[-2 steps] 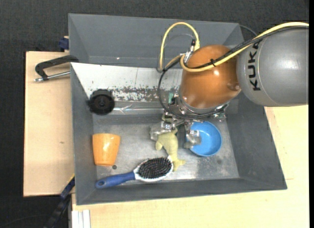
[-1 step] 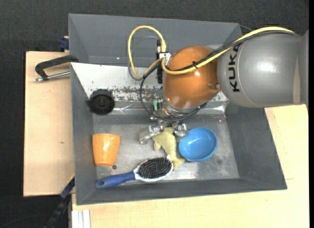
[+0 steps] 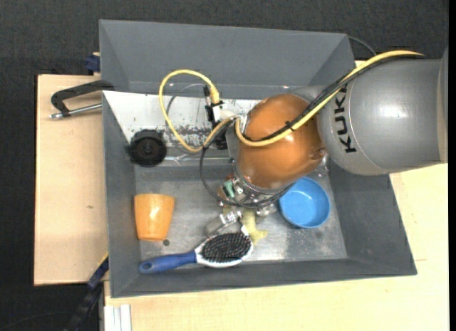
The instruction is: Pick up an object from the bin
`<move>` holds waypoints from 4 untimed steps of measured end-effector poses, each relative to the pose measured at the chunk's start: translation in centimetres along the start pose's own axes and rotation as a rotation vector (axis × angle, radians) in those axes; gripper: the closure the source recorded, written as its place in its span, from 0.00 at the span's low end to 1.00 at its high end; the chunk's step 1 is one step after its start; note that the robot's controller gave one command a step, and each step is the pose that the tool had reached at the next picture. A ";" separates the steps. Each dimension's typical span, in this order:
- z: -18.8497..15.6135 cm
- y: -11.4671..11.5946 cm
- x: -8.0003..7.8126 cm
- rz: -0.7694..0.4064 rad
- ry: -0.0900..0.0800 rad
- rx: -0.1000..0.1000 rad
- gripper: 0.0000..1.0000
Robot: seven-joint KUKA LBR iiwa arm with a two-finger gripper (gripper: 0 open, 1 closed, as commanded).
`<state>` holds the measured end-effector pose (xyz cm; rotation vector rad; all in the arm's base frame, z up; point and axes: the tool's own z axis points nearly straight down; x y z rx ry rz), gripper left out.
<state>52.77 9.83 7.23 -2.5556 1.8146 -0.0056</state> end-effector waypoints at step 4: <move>-12.0 -0.7 -0.4 0.011 -0.001 -0.001 1.00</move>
Offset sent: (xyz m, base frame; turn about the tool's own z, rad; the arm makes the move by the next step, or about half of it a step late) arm 0.0000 0.0000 0.0000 0.0000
